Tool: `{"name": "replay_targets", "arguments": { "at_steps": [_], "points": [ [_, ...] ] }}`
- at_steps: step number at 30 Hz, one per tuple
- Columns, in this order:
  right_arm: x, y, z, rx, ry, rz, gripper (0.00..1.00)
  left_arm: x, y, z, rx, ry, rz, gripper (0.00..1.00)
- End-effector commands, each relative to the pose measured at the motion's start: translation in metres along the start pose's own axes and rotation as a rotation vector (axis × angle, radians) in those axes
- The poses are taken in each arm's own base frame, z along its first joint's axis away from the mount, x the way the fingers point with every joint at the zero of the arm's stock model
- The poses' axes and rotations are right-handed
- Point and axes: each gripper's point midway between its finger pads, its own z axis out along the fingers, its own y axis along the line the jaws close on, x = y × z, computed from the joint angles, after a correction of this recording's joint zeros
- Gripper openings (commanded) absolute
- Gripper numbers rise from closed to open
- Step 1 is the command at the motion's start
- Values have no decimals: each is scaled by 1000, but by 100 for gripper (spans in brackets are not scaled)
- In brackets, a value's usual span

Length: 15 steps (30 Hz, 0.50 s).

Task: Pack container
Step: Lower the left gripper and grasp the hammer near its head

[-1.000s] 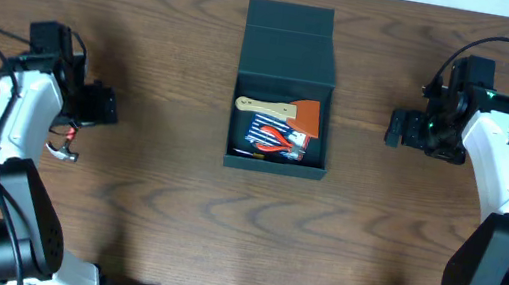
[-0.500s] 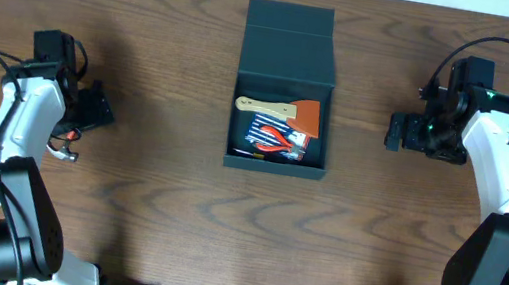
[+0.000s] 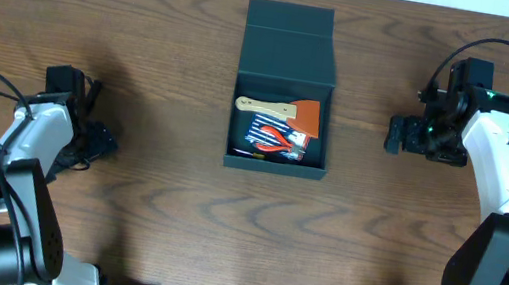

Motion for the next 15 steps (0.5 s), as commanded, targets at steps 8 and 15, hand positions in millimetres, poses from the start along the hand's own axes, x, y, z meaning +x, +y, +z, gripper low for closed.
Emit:
{"name": "replay_targets", "arguments": {
  "at_steps": [8,15],
  "points": [
    [5,1,0,8,19,-18,99,-13,24,2,-16,-25,-95,98],
    [9,1,0,7,37,-17,99,-15,16,4,80,1,-108,99]
  ]
}}
